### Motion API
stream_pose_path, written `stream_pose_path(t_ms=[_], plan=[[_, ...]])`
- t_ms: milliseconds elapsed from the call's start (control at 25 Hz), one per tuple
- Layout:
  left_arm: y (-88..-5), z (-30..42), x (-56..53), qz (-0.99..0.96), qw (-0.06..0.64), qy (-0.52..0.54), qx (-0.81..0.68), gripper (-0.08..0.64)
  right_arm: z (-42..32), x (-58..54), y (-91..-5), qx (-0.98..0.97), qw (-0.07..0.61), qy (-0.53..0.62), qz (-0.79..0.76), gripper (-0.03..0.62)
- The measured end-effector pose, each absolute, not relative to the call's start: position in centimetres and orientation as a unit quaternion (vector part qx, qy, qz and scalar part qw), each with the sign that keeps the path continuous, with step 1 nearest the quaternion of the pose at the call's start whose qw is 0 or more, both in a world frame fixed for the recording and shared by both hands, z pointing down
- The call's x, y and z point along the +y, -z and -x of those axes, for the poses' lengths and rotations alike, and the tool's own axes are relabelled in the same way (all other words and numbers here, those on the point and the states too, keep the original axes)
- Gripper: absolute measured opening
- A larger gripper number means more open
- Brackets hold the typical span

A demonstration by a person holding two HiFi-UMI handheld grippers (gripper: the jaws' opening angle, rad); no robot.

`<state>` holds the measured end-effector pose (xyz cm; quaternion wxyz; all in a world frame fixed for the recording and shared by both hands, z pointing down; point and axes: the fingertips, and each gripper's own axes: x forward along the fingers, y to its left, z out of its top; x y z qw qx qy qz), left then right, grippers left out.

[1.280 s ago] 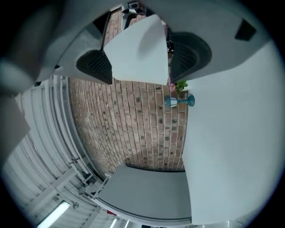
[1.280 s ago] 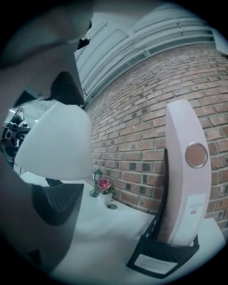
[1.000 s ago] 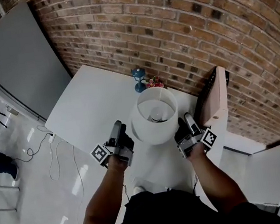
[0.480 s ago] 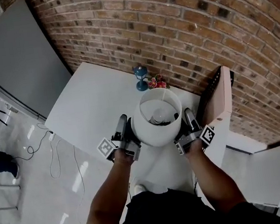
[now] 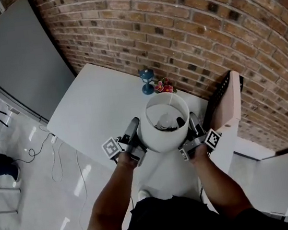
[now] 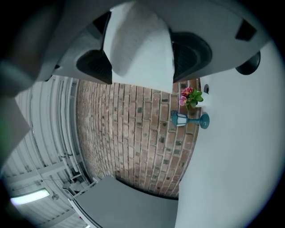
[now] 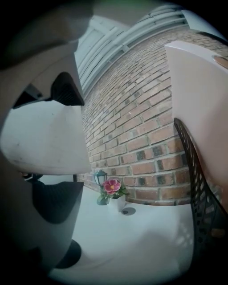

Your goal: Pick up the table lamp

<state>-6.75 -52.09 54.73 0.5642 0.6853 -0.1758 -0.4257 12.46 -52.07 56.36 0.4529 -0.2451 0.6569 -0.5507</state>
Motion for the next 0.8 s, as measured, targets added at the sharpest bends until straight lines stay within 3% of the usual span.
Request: stream_pose_path(t_ms=[800], plan=[[-49.3,6.8,-49.4,-0.692,0.539,0.458,-0.144,0.403,-11.7,-49.2,-50.4,0.685,0.485,0.515,0.173,0.405]])
